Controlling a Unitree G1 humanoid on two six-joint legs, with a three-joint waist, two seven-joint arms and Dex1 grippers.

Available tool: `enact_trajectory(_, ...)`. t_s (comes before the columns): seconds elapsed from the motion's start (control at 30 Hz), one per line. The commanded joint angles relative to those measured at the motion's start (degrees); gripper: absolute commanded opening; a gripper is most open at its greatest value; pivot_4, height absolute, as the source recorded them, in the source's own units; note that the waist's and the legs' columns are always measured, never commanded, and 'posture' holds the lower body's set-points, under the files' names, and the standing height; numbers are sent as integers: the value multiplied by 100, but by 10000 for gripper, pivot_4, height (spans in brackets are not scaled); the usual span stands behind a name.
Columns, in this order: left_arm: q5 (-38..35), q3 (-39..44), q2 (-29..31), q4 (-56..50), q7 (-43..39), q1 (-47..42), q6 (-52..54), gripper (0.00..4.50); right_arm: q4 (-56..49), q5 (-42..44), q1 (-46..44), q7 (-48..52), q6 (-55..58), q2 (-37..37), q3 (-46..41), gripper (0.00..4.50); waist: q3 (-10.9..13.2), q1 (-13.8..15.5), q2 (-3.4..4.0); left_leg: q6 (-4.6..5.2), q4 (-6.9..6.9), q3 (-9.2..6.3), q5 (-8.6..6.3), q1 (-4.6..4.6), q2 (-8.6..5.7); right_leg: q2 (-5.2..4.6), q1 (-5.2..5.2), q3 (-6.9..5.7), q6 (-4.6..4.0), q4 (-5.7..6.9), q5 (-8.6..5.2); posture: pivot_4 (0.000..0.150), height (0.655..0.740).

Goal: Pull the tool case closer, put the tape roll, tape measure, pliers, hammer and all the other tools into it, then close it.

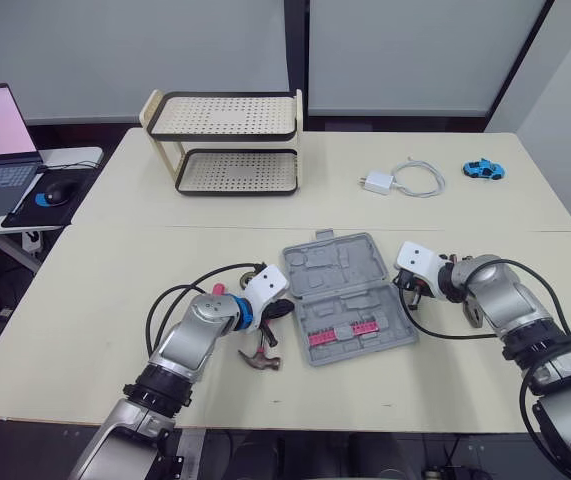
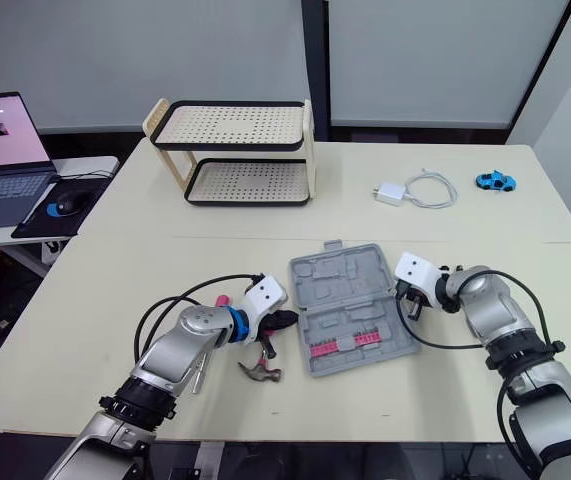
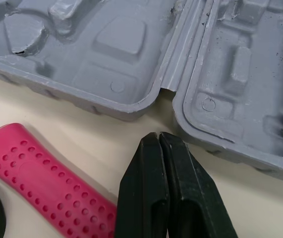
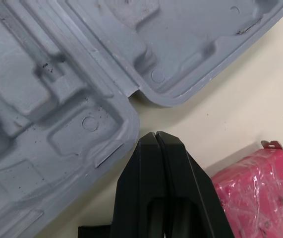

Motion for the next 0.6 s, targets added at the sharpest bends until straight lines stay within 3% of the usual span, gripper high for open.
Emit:
enact_trajectory(0.03,52,-25,-112,79,24,-145,-143,223,35,-23,-106,107,-165,62,-32,0,0,4,0,0,6,-2,0,-2,-1,0,-1,0,1,4,0,1500,7400)
enact_trajectory(0.37,201,-146,-258,465,-198,-383,-605,223,-510,68,187,297,5,15,-100,0,0,8,0,-2,22,4,2,-7,-4,-1,-31,11,1,64,1,1500,7400)
enact_trajectory(0.6,349,-438,-268,437,-621,-469,-742,223,-1780,171,935,303,904,-306,-379,0,-2,29,0,-2,23,5,2,-20,-6,-2,-43,12,2,64,0,1500,7400)
